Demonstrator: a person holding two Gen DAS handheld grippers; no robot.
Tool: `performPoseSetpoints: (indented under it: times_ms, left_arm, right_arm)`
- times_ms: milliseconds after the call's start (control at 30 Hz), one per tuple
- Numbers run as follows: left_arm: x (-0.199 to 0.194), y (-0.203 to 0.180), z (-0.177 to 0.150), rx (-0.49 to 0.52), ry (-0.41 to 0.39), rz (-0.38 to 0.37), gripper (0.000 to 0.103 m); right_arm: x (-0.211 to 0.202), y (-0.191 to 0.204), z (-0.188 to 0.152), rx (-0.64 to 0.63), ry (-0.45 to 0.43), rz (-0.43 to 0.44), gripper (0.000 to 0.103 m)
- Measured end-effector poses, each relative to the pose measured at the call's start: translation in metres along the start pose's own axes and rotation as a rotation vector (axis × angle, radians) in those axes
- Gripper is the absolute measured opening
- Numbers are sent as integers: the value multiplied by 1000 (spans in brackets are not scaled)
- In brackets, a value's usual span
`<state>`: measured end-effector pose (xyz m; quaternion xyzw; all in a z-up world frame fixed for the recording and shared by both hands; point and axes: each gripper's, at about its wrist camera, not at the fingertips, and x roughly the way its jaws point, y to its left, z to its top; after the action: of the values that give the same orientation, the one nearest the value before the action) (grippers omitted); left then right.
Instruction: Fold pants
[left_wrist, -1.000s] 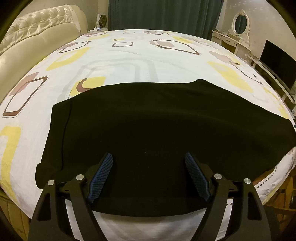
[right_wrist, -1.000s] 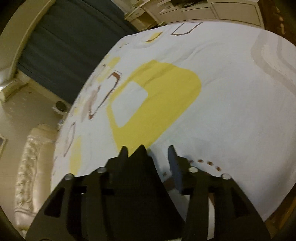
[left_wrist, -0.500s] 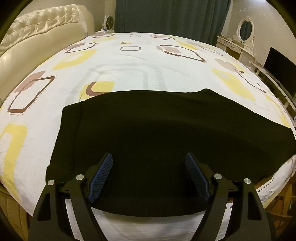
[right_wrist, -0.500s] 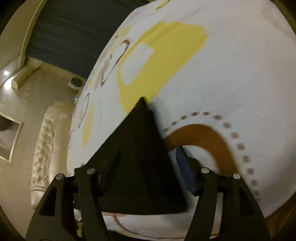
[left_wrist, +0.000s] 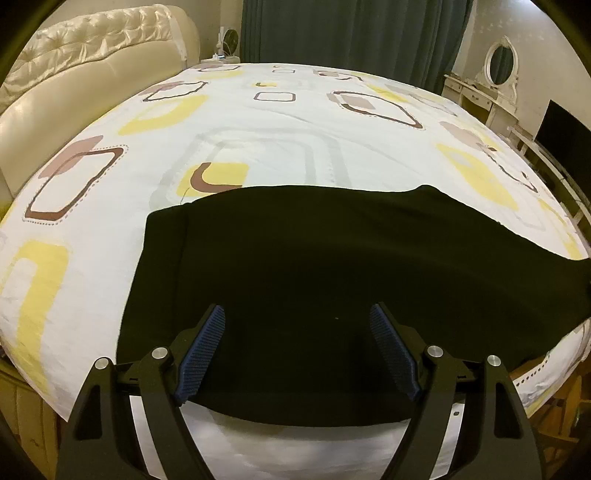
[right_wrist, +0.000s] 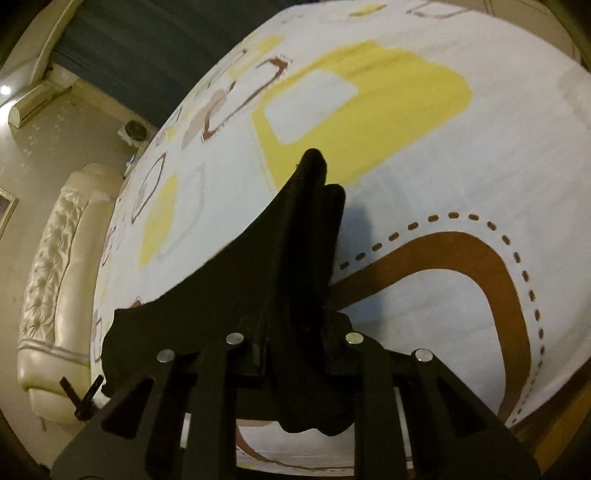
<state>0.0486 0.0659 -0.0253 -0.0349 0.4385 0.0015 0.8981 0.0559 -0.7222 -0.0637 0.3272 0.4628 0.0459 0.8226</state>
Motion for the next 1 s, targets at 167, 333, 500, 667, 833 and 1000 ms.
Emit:
performPoseSetpoints:
  times_ms: [167, 333, 500, 667, 833, 1000]
  left_arm:
    - [0, -1, 0, 3, 4, -1, 80]
    - [8, -2, -3, 0, 32, -12, 80]
    - [13, -3, -5, 3, 43, -5, 80]
    - [11, -2, -3, -6, 37, -10, 80]
    - [6, -2, -1, -21, 27, -15, 80]
    - [2, -2, 1, -32, 16, -25, 80]
  right_arm:
    - [-12, 16, -3, 9, -39, -25, 18]
    - [-19, 28, -8, 12, -56, -55, 18]
    - [-24, 44, -14, 7, -74, -68, 18]
    - [-35, 76, -20, -23, -98, -40, 18]
    - [-40, 119, -27, -79, -108, -2, 18]
    - [-36, 169, -37, -141, -101, 30, 18]
